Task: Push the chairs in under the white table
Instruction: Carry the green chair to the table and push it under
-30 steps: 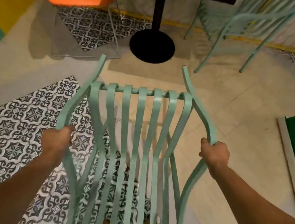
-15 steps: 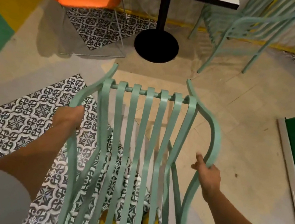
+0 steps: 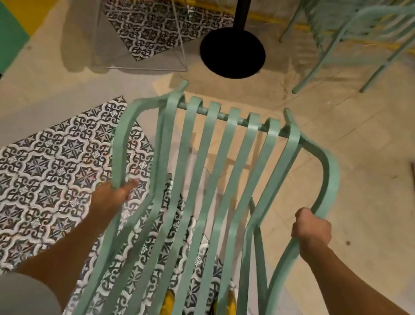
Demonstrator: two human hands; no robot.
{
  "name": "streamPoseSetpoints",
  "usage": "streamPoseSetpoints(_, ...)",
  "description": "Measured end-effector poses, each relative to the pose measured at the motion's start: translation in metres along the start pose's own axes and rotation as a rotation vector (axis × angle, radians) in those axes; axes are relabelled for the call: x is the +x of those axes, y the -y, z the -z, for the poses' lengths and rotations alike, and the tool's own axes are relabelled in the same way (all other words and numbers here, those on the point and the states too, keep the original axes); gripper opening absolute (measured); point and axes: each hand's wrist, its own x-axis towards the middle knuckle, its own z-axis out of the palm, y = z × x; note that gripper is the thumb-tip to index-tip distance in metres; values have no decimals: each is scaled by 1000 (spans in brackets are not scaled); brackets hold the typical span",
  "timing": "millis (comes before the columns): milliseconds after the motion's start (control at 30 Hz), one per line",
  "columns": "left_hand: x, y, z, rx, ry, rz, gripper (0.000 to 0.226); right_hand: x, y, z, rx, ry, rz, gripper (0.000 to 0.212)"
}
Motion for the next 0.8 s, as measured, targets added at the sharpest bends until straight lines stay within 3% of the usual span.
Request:
streamPoseSetpoints(233,0,34,-15,211,-92,93,55,13,24,8,-11,-18,43,39)
streamPoseSetpoints(400,-13,30,-29,125,-146,155,44,18,22,20,1,109,162,28)
streamPoseSetpoints(500,-12,25,-27,133,-142,119,40,10,-21,20,-141,187,210,37)
streamPoseSetpoints(633,3,13,-26,234,-122,114,44,-3,-94,19,-428,161,196,55)
streamPoseSetpoints(800,13,9,-13,174,-71,120,49,-12,-102,21,-513,146,265,51)
